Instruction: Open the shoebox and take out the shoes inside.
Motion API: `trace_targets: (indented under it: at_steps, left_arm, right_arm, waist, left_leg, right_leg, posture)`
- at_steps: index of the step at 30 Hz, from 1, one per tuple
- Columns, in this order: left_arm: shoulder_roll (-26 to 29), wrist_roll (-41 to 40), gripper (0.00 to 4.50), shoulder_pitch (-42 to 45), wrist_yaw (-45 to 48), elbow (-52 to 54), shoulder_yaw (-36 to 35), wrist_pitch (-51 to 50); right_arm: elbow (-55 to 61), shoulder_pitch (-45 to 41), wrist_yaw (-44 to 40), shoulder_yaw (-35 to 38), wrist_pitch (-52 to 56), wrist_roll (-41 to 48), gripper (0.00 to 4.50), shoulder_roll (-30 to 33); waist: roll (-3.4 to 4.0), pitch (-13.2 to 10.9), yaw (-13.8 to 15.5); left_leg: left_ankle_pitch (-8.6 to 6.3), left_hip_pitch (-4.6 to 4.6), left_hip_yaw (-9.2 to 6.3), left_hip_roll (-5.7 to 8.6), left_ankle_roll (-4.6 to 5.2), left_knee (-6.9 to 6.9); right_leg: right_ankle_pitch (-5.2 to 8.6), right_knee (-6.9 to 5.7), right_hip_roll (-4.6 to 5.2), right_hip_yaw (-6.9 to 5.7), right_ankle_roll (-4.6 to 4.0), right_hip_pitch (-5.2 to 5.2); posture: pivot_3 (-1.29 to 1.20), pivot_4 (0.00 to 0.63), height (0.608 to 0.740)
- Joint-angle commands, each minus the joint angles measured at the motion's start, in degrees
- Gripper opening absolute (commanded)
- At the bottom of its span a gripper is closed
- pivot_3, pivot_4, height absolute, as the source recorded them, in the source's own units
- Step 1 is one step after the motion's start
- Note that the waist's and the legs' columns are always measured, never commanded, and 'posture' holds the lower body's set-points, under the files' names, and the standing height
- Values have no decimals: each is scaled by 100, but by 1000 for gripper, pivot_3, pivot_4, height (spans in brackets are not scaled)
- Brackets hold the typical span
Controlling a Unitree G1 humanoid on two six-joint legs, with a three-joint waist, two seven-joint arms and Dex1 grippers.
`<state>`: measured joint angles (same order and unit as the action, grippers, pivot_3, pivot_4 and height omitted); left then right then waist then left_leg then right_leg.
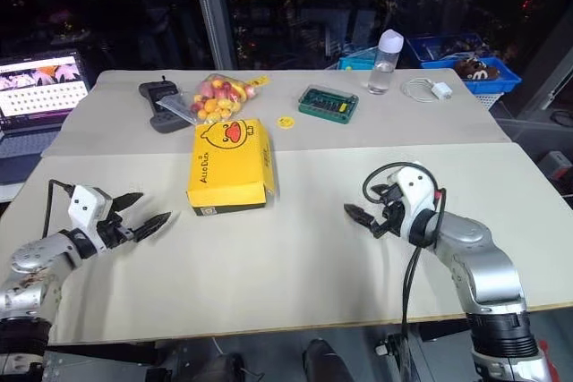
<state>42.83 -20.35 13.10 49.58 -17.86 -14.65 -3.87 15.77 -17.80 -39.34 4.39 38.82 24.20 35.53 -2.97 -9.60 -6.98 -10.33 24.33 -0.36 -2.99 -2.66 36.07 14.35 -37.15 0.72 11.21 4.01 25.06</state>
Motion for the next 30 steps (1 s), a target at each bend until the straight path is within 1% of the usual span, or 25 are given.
trace_targets:
  at_steps: [1, 5, 6, 8, 14, 15, 16, 18, 22, 26, 30]
  left_arm:
    - [139, -52, 4459, 166, -39, 191, -206, -49]
    - [149, -26, 4500, 210, -7, 179, -181, -64]
    - [149, -19, 4241, 211, -10, 179, -183, -63]
    - [122, -50, 3700, 219, -14, 173, -211, -57]
    - [15, 61, 1425, 274, -117, 154, -89, -13]
    - [-3, 91, 1100, 292, -140, 141, -57, -5]
    - [-41, 138, 830, 342, -185, 107, -2, -8]
    - [-115, 247, 21, 478, -245, -3, 108, -18]
    - [-446, 662, 21, 1104, -286, -414, 612, 238]
    - [-706, 967, 21, 1572, -295, -735, 978, 447]
    - [-887, 1129, 21, 1857, -219, -942, 1200, 633]
  right_arm:
    - [18, -179, 186, -154, -95, -118, 4500, -174]
    - [-27, -243, 408, -334, -201, -280, 3430, -451]
    - [-39, -257, 443, -362, -227, -320, 3026, -488]
    - [-34, -261, 452, -378, -271, -344, 2359, -549]
    - [-166, -373, 473, -474, -277, -440, 247, -582]
    - [-214, -398, 466, -511, -286, -476, 23, -584]
    - [-328, -466, 464, -595, -314, -547, 0, -601]
    - [-620, -666, 464, -792, -369, -712, 0, -669]
    - [-2505, -1861, 352, -1408, -1230, -1328, 0, -1296]
    - [-4297, -2913, 218, -1537, -2176, -1650, 0, -1822]
    - [-5638, -3609, 87, -1598, -2929, -1906, 0, -2236]
  waist:
    - [-2, -1, 7]
    - [-2, -1, 13]
    - [-2, -1, 12]
    - [-2, -1, 15]
    - [-2, -1, 15]
    - [-2, -1, 15]
    - [-2, -1, 13]
    - [-2, -1, 13]
    - [-6, -4, -12]
    - [-12, -11, -24]
    - [-11, -11, -23]
  left_leg:
    - [0, 1, -1, 0, 0, 3]
    - [0, 4, -1, 0, 0, 14]
    - [0, 5, -1, 0, 0, 14]
    - [0, 5, -1, 0, 0, 14]
    - [0, 6, -4, 0, 0, 14]
    - [0, 6, -4, 0, 0, 14]
    - [0, 5, -4, 0, 0, 16]
    - [0, 5, -4, 0, 0, 23]
    - [4, 0, -4, 1, 2, 46]
    - [11, 6, -4, 2, 9, 67]
    - [11, 9, -10, 1, 10, 67]
  right_leg:
    - [-1, 0, 0, -1, 0, 0]
    - [-4, -3, 0, -2, -1, -2]
    - [-4, -3, 0, -2, -1, -1]
    - [-5, -3, 0, -3, -2, -1]
    - [-5, -4, 0, -5, -2, -1]
    - [-5, -5, 0, -5, -2, -1]
    - [-6, -6, 0, -6, -2, -2]
    - [-8, -10, 0, -6, -4, -3]
    - [-24, -22, 0, -8, 1, -7]
    - [-28, -47, -2, -9, 7, -7]
    - [-31, -51, -2, -12, 3, -7]
  posture:
    - [0, 150, 703]
    - [0, 150, 703]
    - [0, 150, 703]
    - [0, 150, 703]
    - [0, 150, 703]
    - [0, 150, 703]
    - [0, 150, 703]
    - [0, 150, 703]
    - [0, 150, 703]
    - [0, 150, 703]
    - [0, 150, 703]
